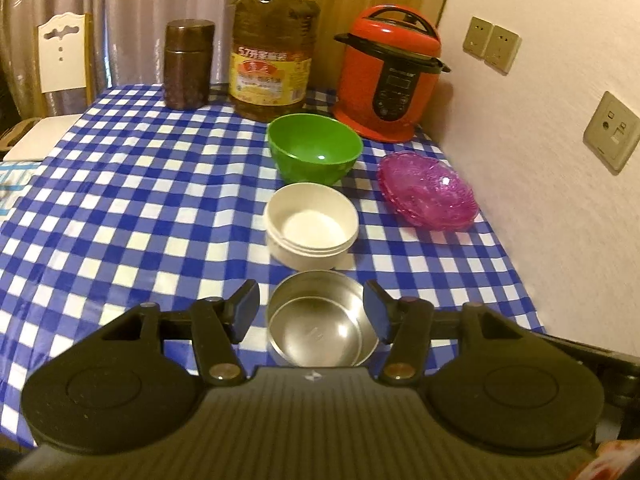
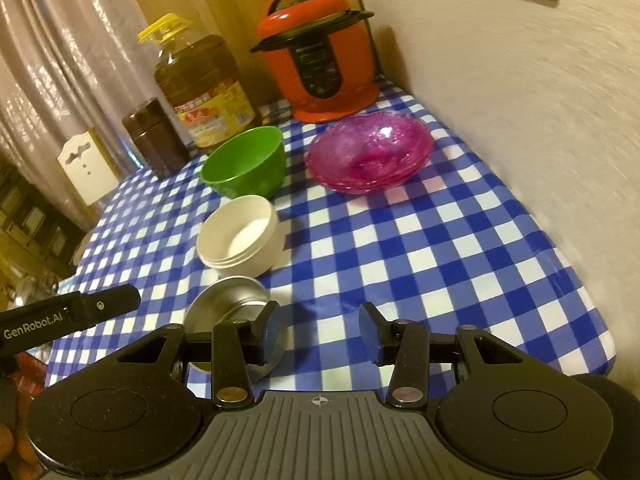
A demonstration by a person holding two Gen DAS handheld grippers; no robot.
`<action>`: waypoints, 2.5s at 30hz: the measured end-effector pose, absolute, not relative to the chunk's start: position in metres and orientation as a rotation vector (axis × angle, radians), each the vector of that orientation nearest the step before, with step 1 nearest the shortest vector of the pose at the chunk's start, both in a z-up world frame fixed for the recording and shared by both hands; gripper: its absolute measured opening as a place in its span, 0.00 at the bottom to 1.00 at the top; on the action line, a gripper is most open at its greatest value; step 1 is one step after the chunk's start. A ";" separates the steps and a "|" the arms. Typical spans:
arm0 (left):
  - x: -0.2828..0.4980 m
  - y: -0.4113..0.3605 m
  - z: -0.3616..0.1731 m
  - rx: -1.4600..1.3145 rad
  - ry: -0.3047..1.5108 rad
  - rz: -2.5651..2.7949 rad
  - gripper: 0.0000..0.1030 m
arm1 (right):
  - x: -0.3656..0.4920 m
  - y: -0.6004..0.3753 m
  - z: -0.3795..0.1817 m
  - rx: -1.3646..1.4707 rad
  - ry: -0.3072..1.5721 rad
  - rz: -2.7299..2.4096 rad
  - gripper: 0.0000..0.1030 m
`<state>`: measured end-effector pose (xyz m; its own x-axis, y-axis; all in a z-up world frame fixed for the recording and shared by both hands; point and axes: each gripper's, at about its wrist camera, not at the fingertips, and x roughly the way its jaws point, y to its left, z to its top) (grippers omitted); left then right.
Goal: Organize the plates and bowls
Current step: 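Move both grippers to the cream-white bowl stack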
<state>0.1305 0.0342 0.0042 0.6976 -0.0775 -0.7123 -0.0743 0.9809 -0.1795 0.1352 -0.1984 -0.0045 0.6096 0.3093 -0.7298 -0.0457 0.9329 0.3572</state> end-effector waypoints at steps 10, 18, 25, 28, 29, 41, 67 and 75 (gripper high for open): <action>0.124 0.044 -0.005 -0.209 0.826 0.002 0.52 | 0.135 -0.194 -0.001 0.294 0.911 0.209 0.43; 0.127 0.047 -0.008 -0.229 0.835 -0.005 0.52 | 0.139 -0.194 -0.001 0.267 0.922 0.198 0.43; 0.126 0.052 -0.007 -0.247 0.826 0.011 0.52 | 0.140 -0.185 -0.004 0.235 0.937 0.207 0.43; 0.124 0.053 -0.005 -0.248 0.825 0.014 0.52 | 0.138 -0.184 -0.004 0.239 0.938 0.215 0.43; 0.124 0.053 -0.004 -0.248 0.823 0.016 0.52 | 0.138 -0.183 -0.003 0.238 0.938 0.216 0.43; 0.128 0.056 -0.006 -0.257 0.830 0.026 0.52 | 0.144 -0.177 -0.006 0.245 0.951 0.226 0.43; 0.241 0.089 -0.068 -0.337 0.898 0.036 0.46 | 0.257 -0.161 -0.049 0.332 0.970 0.304 0.43; 0.281 0.085 -0.094 -0.324 0.929 0.014 0.37 | 0.296 -0.143 -0.072 0.332 0.997 0.339 0.43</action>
